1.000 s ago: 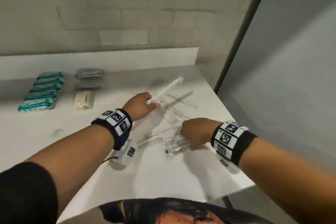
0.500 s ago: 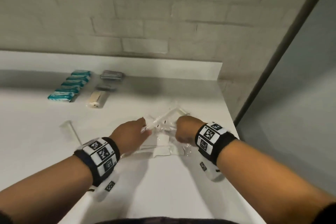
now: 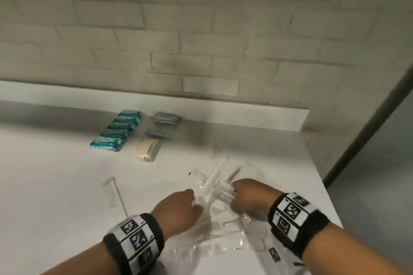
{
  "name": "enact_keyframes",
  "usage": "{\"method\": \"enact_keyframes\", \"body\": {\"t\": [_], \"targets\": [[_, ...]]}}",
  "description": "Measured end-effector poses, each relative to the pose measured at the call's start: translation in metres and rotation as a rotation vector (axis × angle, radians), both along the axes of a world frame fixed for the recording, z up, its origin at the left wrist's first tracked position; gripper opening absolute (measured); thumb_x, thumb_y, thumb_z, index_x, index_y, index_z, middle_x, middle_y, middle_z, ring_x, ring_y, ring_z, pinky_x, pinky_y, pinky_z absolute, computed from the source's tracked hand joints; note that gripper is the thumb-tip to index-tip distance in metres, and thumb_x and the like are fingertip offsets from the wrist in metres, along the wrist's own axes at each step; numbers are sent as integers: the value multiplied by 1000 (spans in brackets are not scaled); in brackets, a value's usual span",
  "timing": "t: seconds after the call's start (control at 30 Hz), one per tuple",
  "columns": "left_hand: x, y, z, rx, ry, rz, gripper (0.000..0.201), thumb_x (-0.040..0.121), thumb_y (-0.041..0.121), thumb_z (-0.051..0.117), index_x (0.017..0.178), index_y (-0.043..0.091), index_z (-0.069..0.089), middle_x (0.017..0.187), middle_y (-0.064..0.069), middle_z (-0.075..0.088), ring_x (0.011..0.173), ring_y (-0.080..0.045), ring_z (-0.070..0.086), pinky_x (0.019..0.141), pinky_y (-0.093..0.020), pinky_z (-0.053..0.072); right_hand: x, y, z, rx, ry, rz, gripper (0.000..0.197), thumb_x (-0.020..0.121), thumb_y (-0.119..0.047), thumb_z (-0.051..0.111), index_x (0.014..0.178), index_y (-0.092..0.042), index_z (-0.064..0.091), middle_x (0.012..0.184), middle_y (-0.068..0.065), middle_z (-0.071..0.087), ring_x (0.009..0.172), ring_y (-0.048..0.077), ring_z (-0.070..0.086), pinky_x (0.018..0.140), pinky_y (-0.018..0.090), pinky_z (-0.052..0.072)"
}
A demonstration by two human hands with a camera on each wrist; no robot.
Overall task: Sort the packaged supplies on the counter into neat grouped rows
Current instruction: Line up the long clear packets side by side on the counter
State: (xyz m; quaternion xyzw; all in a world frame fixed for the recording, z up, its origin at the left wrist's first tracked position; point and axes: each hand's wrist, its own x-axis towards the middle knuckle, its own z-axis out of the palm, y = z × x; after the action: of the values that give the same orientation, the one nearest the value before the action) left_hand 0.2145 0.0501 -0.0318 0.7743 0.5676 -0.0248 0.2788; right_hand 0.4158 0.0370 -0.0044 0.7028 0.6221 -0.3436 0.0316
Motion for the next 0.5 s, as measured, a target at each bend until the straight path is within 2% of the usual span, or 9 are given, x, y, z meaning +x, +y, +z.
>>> {"method": "enact_keyframes", "body": {"t": [0.07,0.13,0.2,0.3,0.33,0.4,0.47,0.5], "targets": [[-8,4,0,-123,-79,39,25,92,42,45,81,20,42,90,-3,64,71,-15,57,52,-25,36,-11,8,1,-31,37,-14,8,74,-13,58,80,-17,60,74,-3,60,64,12,57,50,21,41],[-12,21,4,-133,-153,88,29,92,44,47,76,21,40,90,-6,65,66,-15,53,53,-25,38,-11,28,0,14,60,-93,7,72,-13,59,79,-16,58,69,-2,59,59,13,57,49,20,42],[-10,47,10,-99,-233,127,31,92,44,49,74,20,40,87,-5,64,65,-15,52,56,-28,39,-4,53,2,92,43,-179,11,73,-14,60,84,-15,60,74,0,64,68,19,65,55,23,48],[6,85,13,-160,-361,186,31,91,42,54,77,16,46,81,-5,63,60,-15,53,55,-25,41,14,88,1,146,-52,-258,28,79,-14,60,105,-8,64,98,9,71,90,25,69,71,28,53],[10,96,11,-180,-346,184,32,91,44,53,83,12,51,85,-7,65,64,-18,58,58,-25,43,19,97,-1,148,-96,-270,35,80,-16,61,113,-8,62,105,10,70,95,24,67,75,28,52],[14,112,5,-150,-208,163,43,91,49,50,101,8,57,100,-10,68,87,-26,65,70,-29,46,29,106,-5,156,-149,-311,56,77,-31,68,127,-12,54,118,8,64,105,24,63,85,28,52],[9,124,-1,-105,-132,178,44,90,48,51,114,11,55,111,-7,65,103,-26,63,80,-32,48,37,111,-7,233,-242,-361,77,73,-53,69,135,-17,43,128,10,53,116,29,54,94,36,48],[6,129,-2,-86,-136,178,42,91,45,51,117,12,54,115,-6,64,106,-25,62,84,-33,48,40,113,-3,309,-304,-363,76,75,-60,64,134,-19,41,128,11,49,117,32,50,95,39,46]]}}
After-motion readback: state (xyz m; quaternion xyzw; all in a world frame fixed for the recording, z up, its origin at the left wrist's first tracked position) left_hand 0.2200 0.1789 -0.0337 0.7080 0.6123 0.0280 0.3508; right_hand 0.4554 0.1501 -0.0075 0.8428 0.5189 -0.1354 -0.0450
